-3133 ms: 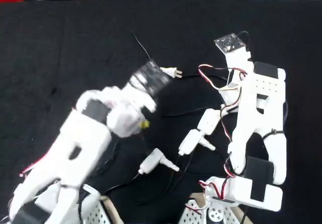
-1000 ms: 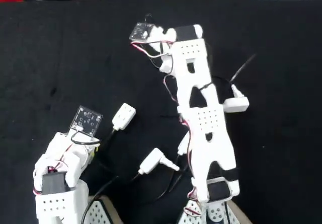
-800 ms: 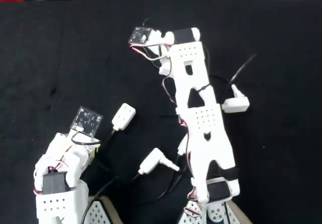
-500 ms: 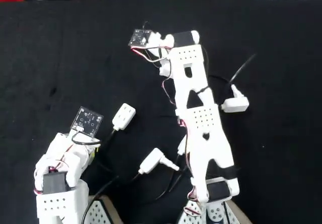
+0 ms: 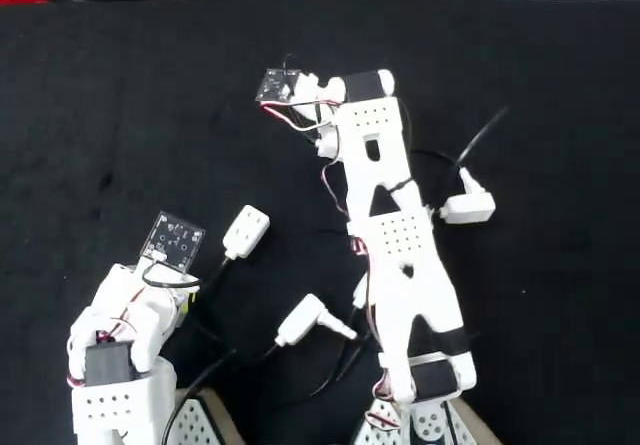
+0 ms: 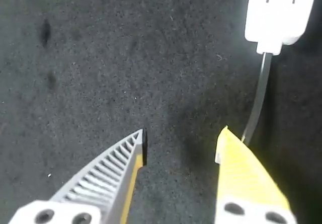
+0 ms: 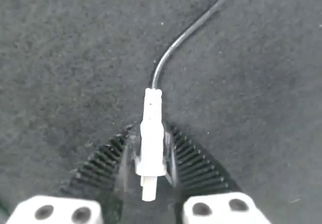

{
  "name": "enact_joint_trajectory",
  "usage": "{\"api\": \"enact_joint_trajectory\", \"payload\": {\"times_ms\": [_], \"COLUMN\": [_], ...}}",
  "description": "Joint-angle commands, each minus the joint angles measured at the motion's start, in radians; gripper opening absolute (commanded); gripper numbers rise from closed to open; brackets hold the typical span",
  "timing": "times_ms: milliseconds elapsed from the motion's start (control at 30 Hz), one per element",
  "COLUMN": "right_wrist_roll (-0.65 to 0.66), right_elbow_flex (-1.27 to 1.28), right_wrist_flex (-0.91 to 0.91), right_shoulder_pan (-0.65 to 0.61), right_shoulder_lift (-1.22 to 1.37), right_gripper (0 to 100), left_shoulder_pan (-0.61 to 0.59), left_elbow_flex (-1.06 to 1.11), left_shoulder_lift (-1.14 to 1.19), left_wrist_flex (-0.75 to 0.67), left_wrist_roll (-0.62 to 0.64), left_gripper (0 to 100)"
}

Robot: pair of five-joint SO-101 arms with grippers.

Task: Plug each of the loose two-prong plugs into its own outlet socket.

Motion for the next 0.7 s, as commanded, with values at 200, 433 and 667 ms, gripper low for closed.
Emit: {"api": "enact_joint_trajectory", "payload": {"times_ms": [200,433,667], "right_wrist_roll": [-0.147,-0.376,-0.509], "right_elbow_flex": [-0.036,0.229,0.880], "right_wrist_flex": [0.040,0.041,0.038], "right_shoulder_pan": [-0.011,-0.068,-0.163], "right_shoulder_lift": [-0.064,-0.242,-0.619], "right_gripper": [2.1,2.1,2.1], "left_shoulder_pan": [-0.004,-0.004,-0.004], "left_elbow_flex": [-0.005,-0.004,0.004], "left_shoulder_lift": [0.000,0.000,0.000], "left_wrist_flex": [-0.026,-0.026,-0.028], "left_wrist_roll": [-0.055,-0.058,-0.058], "left_gripper": [23,23,23]}}
